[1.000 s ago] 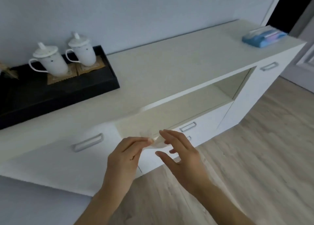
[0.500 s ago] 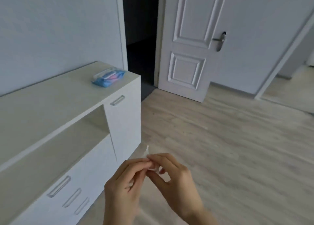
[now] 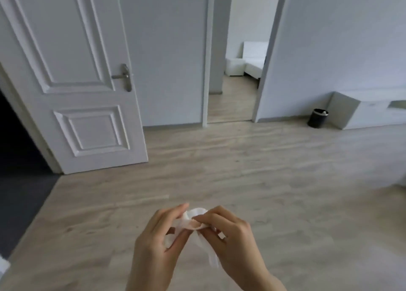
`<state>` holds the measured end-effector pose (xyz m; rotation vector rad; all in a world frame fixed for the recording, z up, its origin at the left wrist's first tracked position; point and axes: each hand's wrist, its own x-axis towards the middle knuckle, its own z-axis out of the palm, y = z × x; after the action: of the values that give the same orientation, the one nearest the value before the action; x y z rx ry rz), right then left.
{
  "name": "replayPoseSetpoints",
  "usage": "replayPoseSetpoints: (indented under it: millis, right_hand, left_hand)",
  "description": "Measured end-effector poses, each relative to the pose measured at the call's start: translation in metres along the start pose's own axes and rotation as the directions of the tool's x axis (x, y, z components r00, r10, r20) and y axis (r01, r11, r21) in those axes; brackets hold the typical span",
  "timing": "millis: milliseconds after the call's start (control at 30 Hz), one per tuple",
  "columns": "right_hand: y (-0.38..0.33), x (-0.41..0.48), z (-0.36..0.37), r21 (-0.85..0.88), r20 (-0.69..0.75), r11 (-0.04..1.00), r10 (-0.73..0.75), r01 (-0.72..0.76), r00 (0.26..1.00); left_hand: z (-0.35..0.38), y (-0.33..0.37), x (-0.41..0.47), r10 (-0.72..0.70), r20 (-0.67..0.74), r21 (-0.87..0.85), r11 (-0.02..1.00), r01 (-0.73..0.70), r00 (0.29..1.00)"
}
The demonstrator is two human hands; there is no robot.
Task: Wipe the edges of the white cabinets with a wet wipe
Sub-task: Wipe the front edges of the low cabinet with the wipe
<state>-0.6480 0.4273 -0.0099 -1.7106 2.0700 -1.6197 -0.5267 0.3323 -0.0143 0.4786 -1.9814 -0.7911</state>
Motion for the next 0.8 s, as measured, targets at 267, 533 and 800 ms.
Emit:
replayPoseSetpoints:
  millis: [267, 533, 800]
  right_hand:
    - [0.154, 0.09, -0.093, -0.231, -0.355, 0.939, 0.163, -0.256, 0.92]
    - [0.354, 0.203, -0.222, -0.217, -0.565, 0.877, 0.245, -0.429, 0.788]
    - [0.521, 0.361, -0.4, -0.297, -0.604, 0.827, 0.224, -0.477, 0.765]
  left_hand:
    - [0.196, -0.058, 0.16, 0.298, 0.27, -0.121, 0.954, -0.275, 0.916]
    - [0.444, -0.075, 0.325, 0.274, 0.39, -0.231, 0.953, -0.195, 0.879]
    - [0.671, -0.056, 0.517, 0.332, 0.512, -0.367, 0.918, -0.148, 0.792]
